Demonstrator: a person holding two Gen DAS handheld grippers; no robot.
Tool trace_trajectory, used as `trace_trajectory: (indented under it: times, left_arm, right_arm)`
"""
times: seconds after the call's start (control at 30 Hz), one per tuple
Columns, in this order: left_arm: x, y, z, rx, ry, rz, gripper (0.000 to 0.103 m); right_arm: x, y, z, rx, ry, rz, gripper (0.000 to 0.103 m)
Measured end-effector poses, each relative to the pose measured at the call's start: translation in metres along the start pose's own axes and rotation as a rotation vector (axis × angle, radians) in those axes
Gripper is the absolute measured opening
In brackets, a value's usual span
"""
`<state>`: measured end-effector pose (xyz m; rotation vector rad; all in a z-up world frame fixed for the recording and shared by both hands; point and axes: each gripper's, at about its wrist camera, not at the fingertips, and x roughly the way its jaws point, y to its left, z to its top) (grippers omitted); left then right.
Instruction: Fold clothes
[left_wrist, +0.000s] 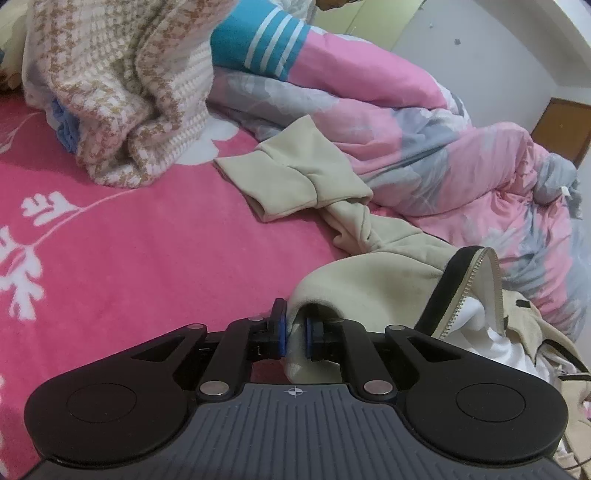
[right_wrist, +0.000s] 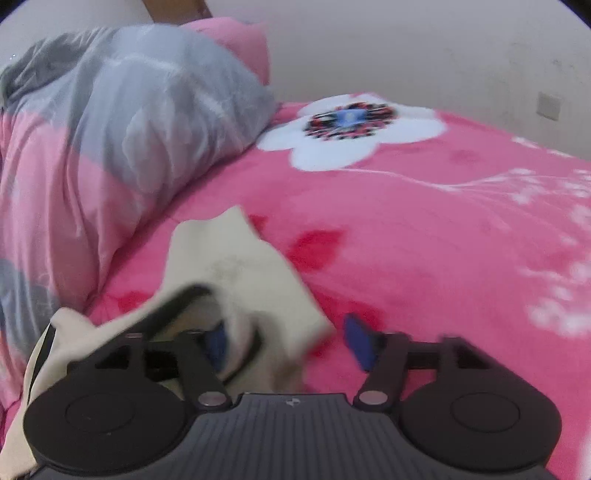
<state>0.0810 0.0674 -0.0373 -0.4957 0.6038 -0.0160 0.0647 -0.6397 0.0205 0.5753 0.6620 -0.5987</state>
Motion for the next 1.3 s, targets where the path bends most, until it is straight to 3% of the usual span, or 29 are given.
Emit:
trace_trajectory:
  times: [0.27, 0.4, 0.47, 0.6, 0.73, 0.87, 0.97, 1.03, 1.1, 1.3]
  left_arm:
    - [-0.003, 0.001, 0.001, -0.013, 0.002, -0.019, 0.019]
    - [-0.006, 0.0, 0.0, -0.01, 0.005, -0.028, 0.019]
    - [-0.006, 0.0, -0.001, -0.005, 0.007, -0.029, 0.02]
    - [-0.007, 0.0, -0.003, 0.002, 0.015, -0.024, 0.024]
    - [-0.007, 0.0, -0.008, 0.016, 0.032, -0.026, 0.024]
    - [-0.009, -0.003, -0.012, 0.05, 0.032, -0.032, 0.024]
    - [-0.011, -0.005, -0.014, 0.083, 0.016, -0.028, 0.02]
    - [-0.011, -0.006, -0.016, 0.097, 0.004, -0.029, 0.011]
    - [-0.011, -0.007, -0.019, 0.102, -0.018, -0.024, 0.007]
    - [-0.043, -0.014, -0.025, 0.087, -0.077, -0.018, 0.004]
  right_arm:
    - [-0.146, -0.045, -0.014, -0.059, -0.093, 0.136, 0.072]
    - [-0.235, -0.068, -0.013, -0.122, -0.224, 0.158, 0.083]
    - [-0.251, -0.081, -0.012, -0.114, -0.208, 0.131, 0.083]
    - [-0.238, -0.093, -0.036, -0.064, -0.068, 0.2, 0.083]
    - [-0.172, -0.066, -0.084, -0.075, 0.138, 0.26, 0.082]
    - [-0.103, -0.037, -0.117, -0.01, 0.263, 0.295, 0.07]
    - [-0.064, -0.022, -0.125, 0.052, 0.279, 0.32, 0.054]
    - [-0.053, -0.013, -0.128, 0.041, 0.259, 0.325, 0.045]
    - [-0.054, -0.006, -0.129, 0.011, 0.236, 0.328, 0.01]
    - [-0.087, -0.015, -0.106, 0.002, 0.129, 0.385, 0.005]
